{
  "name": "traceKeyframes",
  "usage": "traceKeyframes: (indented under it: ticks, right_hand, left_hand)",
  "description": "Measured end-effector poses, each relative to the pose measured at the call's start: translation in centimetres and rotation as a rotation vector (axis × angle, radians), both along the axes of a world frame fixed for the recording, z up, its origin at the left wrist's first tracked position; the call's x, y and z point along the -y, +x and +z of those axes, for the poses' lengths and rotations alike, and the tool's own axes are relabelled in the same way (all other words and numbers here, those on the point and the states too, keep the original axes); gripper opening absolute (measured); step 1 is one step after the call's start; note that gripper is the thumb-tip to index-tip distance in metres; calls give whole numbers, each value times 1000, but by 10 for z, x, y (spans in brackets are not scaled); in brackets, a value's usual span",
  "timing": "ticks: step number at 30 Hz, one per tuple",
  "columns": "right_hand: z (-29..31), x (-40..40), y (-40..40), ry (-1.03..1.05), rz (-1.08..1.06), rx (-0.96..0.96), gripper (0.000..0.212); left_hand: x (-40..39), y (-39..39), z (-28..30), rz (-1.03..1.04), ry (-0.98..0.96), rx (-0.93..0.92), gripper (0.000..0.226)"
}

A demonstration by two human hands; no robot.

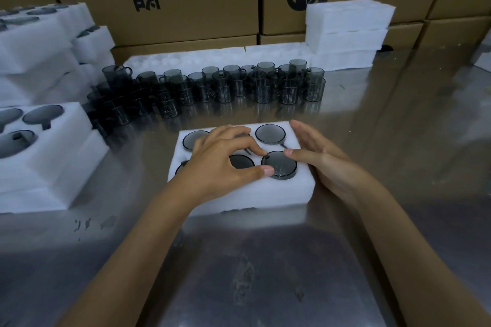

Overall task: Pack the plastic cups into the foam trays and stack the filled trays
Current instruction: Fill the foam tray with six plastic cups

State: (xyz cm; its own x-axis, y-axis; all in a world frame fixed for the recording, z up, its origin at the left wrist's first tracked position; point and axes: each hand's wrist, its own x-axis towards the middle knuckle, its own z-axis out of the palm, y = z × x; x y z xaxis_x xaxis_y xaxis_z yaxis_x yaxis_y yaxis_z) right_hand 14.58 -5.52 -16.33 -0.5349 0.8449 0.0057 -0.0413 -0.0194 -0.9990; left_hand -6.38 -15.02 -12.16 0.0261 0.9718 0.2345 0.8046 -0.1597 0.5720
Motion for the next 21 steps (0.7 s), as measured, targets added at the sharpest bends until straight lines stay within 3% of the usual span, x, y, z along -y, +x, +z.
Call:
traceKeyframes:
  ticks: [3, 7, 9, 12, 15, 18, 21]
  right_hand:
    - [4, 3, 2, -9, 58, 22, 49]
    - [9, 12, -3, 73, -17, 217, 24]
    - [12, 14, -5, 89, -20, 246, 24]
    - [17, 16, -3, 90, -6, 245, 29]
    - [18, 16, -2, 125, -20, 256, 31]
    - [19, 18, -3, 129, -36, 267, 32]
    - [20, 20, -7, 153, -82, 285, 31]
  left_hand:
    - [0, 1, -1, 6, -15, -13, 23]
    - [2, 0, -2, -2, -24, -22, 24]
    - [2, 1, -1, -13, -6, -19, 23]
    - [1, -4, 6, -36, 48, 150, 25]
    - [-3, -27, 12, 231, 123, 127, 32]
    - [-8, -60, 7, 574, -66, 79, 49]
    - [-11, -70, -4, 554, -316, 379, 36]
